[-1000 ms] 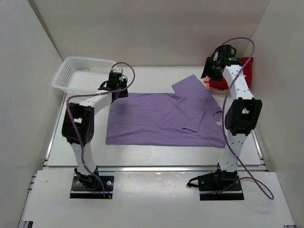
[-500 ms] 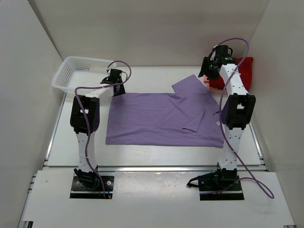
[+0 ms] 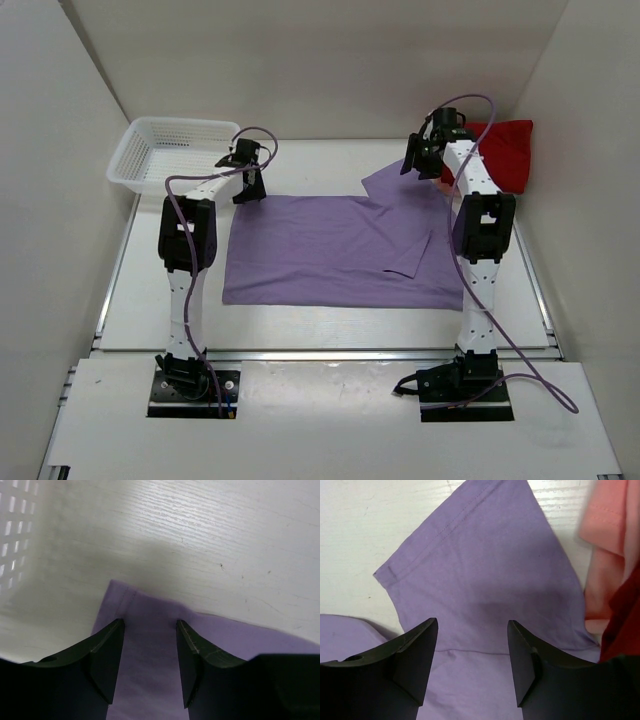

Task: Fold and stack the t-shirts
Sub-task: Grap the side of the flattened tshirt furthest away from the robot with both arms

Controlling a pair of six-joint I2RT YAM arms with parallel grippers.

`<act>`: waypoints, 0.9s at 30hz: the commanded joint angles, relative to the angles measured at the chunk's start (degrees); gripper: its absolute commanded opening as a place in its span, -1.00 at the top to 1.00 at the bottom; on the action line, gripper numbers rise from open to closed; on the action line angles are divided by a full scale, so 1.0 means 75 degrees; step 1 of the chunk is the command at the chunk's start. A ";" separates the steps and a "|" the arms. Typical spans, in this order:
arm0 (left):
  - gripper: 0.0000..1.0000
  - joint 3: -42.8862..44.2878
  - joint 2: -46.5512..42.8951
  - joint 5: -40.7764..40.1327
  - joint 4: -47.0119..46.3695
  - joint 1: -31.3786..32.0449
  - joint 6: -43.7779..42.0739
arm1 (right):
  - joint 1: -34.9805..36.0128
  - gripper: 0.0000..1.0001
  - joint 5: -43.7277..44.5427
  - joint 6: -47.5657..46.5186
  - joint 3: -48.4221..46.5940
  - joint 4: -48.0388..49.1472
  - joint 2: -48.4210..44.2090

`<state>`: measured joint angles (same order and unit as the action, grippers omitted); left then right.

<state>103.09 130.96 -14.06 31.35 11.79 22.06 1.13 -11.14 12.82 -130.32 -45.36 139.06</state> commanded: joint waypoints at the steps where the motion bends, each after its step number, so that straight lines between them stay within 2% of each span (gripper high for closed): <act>1: -0.15 -0.0104 -0.0292 0.0375 0.0098 -0.0037 -0.0257 | 0.0049 -0.11 0.0160 -0.0115 -0.0459 0.0189 0.0149; 10: -0.20 -0.0350 -0.0386 0.0645 0.0086 -0.0166 -0.0141 | 0.0143 -0.21 0.0559 0.0072 -0.1536 0.0248 0.0992; 15: -0.35 -0.0527 -0.0493 0.0574 -0.0220 -0.0096 -0.0048 | 0.0072 -0.24 0.0477 0.0235 -0.1783 0.0318 0.1227; 18: -0.28 -0.0351 -0.0329 0.0984 -0.0010 -0.0189 0.0081 | 0.0038 -0.24 0.0454 0.0213 -0.1772 0.0353 0.1321; 24: 0.13 -0.0338 -0.0234 0.0868 0.0460 -0.0119 0.0163 | -0.0056 -0.24 0.0466 0.0353 -0.2006 0.0435 0.1556; 27: 0.79 -0.0397 -0.0222 0.0891 0.0448 -0.0107 0.0164 | -0.0091 -0.24 0.0407 0.0459 -0.2158 0.0482 0.1649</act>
<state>100.95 129.82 -9.10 31.24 10.92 22.98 1.26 -8.03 15.07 -143.39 -44.01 151.04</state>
